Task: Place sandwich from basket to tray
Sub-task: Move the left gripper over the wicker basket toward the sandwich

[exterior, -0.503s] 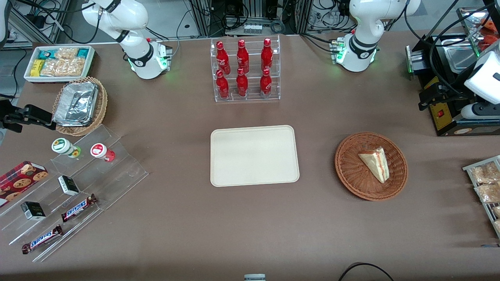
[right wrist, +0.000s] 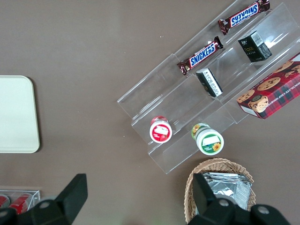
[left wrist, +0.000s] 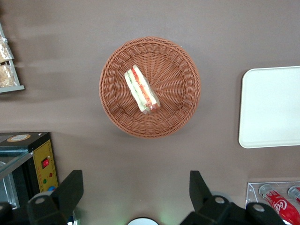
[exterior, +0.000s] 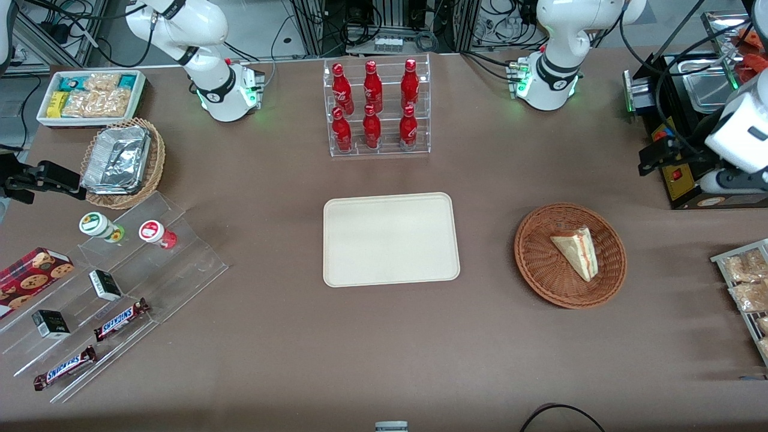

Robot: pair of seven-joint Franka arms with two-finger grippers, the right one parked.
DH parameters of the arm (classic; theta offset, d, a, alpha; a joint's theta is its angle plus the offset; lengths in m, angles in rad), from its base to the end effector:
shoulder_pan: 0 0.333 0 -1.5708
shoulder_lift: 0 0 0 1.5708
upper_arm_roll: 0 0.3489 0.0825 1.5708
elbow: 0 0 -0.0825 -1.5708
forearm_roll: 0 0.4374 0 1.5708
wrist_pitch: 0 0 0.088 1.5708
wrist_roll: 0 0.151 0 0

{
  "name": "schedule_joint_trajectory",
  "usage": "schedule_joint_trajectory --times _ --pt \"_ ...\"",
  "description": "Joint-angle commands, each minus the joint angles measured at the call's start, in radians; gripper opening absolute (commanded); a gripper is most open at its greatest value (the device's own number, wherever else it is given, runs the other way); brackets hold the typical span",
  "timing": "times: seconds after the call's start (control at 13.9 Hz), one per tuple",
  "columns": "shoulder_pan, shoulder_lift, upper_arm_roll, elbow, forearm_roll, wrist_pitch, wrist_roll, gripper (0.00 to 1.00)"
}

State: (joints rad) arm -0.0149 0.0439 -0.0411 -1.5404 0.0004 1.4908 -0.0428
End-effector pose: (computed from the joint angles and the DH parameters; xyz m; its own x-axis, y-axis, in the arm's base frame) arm 0.6088 -0.0336 0.5960 0.9956 -0.0131 -0.0933 -0.0134 -0.9999 -0.0026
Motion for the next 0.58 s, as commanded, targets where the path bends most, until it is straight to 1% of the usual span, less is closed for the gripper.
schedule_joint_trajectory --times 0.0,0.5 --pt "0.0 0.033 -0.003 -0.033 0.018 0.072 -0.014 1.0" --pt "0.001 0.033 -0.003 -0.289 0.015 0.38 -0.106 1.0"
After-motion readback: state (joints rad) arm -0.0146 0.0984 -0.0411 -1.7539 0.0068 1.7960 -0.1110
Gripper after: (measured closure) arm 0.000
